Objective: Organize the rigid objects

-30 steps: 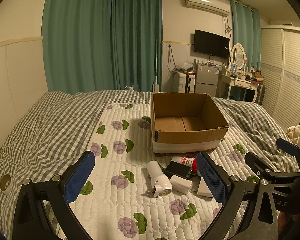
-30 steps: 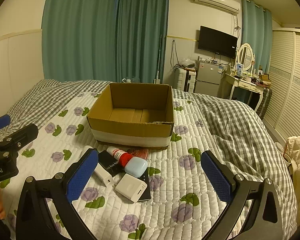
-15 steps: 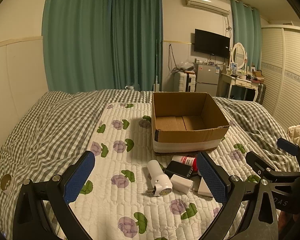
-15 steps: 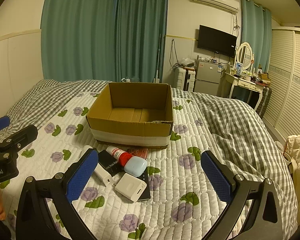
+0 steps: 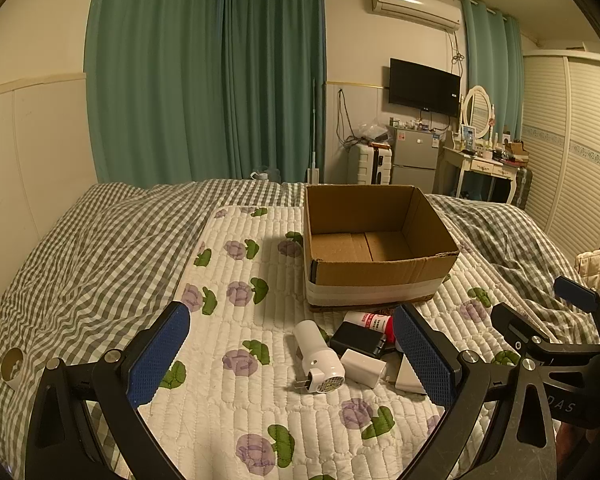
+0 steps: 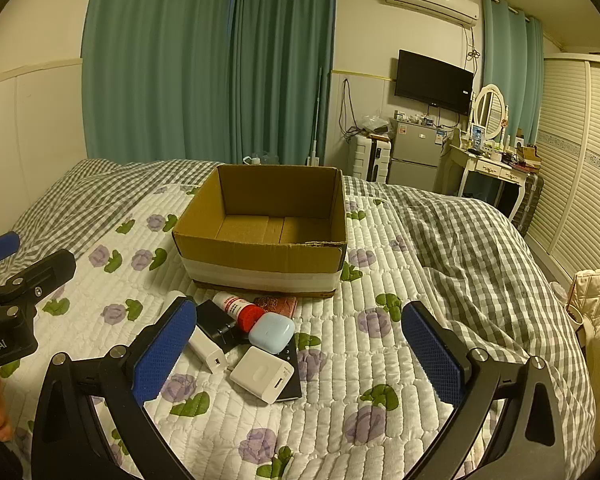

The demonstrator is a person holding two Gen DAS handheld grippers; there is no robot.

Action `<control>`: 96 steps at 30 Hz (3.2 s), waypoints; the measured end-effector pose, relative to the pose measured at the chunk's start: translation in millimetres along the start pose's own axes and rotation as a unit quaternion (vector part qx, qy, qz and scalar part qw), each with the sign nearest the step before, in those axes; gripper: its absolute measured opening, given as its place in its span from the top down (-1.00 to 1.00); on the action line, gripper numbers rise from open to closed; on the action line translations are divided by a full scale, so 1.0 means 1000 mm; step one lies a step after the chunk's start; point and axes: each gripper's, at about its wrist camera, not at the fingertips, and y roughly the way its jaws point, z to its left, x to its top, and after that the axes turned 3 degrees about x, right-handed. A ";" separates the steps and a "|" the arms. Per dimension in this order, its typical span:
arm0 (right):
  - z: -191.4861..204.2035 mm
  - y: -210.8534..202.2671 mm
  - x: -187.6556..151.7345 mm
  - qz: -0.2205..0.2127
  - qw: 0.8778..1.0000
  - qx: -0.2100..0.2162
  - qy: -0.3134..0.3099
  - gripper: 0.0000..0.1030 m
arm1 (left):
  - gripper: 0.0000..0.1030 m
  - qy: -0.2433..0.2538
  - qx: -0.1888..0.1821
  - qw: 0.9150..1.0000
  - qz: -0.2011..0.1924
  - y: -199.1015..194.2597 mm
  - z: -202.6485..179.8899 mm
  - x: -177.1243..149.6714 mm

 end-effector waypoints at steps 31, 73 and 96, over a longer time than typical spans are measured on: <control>-0.002 0.027 0.028 0.051 0.996 0.024 -0.074 -1.00 | -0.95 0.029 0.039 0.997 0.066 0.037 -0.009 0.007; 0.026 0.199 -0.037 0.243 0.957 0.077 -0.136 -0.11 | 0.06 0.026 -0.029 0.983 0.180 0.128 -0.023 -0.036; -0.018 0.118 0.118 0.073 0.991 0.075 -0.087 -0.11 | 0.06 0.065 -0.063 0.996 0.026 0.094 -0.058 0.108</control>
